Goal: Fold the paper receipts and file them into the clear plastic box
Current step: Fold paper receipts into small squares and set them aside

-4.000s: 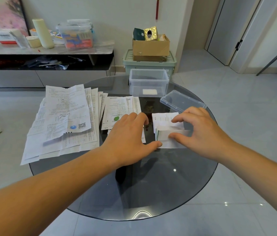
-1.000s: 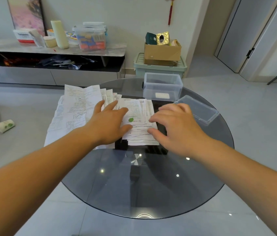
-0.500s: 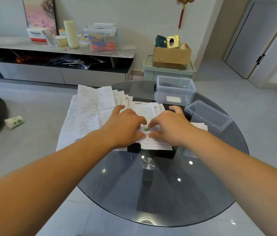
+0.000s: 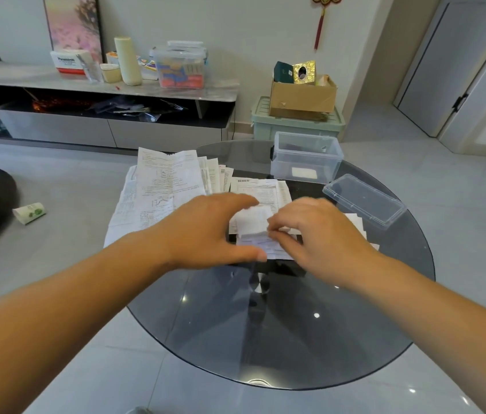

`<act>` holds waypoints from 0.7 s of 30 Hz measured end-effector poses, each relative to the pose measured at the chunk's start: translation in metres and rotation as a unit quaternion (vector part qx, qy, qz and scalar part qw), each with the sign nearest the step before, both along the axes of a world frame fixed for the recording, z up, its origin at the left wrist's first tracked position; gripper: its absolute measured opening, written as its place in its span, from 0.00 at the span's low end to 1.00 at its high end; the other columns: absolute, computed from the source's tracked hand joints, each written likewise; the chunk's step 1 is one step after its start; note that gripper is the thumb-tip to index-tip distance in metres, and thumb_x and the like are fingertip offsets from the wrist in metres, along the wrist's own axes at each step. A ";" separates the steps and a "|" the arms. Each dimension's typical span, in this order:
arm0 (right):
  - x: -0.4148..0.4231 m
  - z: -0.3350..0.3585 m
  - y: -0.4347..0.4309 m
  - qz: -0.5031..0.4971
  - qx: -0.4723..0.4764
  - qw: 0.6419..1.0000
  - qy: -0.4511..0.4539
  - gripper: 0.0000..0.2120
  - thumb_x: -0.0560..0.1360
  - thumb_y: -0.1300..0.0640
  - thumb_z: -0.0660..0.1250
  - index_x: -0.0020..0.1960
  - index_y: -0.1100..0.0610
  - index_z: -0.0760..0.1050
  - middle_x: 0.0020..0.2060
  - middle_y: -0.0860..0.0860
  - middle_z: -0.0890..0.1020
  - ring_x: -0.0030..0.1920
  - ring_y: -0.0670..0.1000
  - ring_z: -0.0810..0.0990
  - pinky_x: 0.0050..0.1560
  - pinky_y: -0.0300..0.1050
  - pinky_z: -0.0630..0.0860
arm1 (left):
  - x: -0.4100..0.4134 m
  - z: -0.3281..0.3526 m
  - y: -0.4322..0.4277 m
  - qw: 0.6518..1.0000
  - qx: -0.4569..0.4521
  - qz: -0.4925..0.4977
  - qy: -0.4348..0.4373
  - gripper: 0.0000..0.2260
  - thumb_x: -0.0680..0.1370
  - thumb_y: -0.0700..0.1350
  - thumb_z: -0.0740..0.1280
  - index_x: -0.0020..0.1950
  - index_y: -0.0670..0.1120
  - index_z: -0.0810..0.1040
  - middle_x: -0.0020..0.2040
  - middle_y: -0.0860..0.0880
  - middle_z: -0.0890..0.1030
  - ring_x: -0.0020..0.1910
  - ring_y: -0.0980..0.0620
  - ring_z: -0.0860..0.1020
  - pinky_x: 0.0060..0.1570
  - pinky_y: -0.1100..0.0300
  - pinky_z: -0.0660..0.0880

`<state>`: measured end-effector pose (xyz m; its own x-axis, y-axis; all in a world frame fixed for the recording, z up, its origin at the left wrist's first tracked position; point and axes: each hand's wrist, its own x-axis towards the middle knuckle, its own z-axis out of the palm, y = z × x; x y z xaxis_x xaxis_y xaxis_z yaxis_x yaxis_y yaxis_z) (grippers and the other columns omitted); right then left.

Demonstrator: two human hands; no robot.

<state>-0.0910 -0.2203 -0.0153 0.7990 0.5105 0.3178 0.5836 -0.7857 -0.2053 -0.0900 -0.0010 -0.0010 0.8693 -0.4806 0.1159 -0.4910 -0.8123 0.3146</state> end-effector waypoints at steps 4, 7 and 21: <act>-0.044 -0.006 -0.014 0.005 0.039 0.995 0.092 0.06 0.79 0.49 0.66 0.52 0.47 0.80 0.52 0.42 0.83 0.51 0.45 0.78 0.52 0.46 0.78 | -0.034 -0.007 0.006 0.996 0.037 -0.054 0.067 0.31 0.71 0.71 0.66 0.70 0.60 0.70 0.66 0.60 0.76 0.61 0.60 0.74 0.61 0.65 0.72; -0.069 -0.015 -0.021 0.014 0.046 0.988 0.144 0.03 0.80 0.44 0.62 0.52 0.42 0.73 0.55 0.40 0.82 0.51 0.46 0.80 0.50 0.42 0.80 | -0.051 -0.018 0.008 0.991 0.043 -0.076 0.106 0.26 0.71 0.72 0.64 0.65 0.61 0.73 0.61 0.62 0.77 0.56 0.61 0.75 0.56 0.64 0.76; -0.086 -0.034 -0.020 -0.044 0.150 0.957 0.246 0.29 0.75 0.41 0.71 0.68 0.35 0.57 0.50 0.32 0.75 0.52 0.35 0.75 0.48 0.31 0.76 | -0.065 -0.035 -0.005 0.978 -0.149 0.020 0.142 0.08 0.80 0.56 0.64 0.47 0.54 0.78 0.42 0.57 0.79 0.45 0.56 0.77 0.43 0.62 0.77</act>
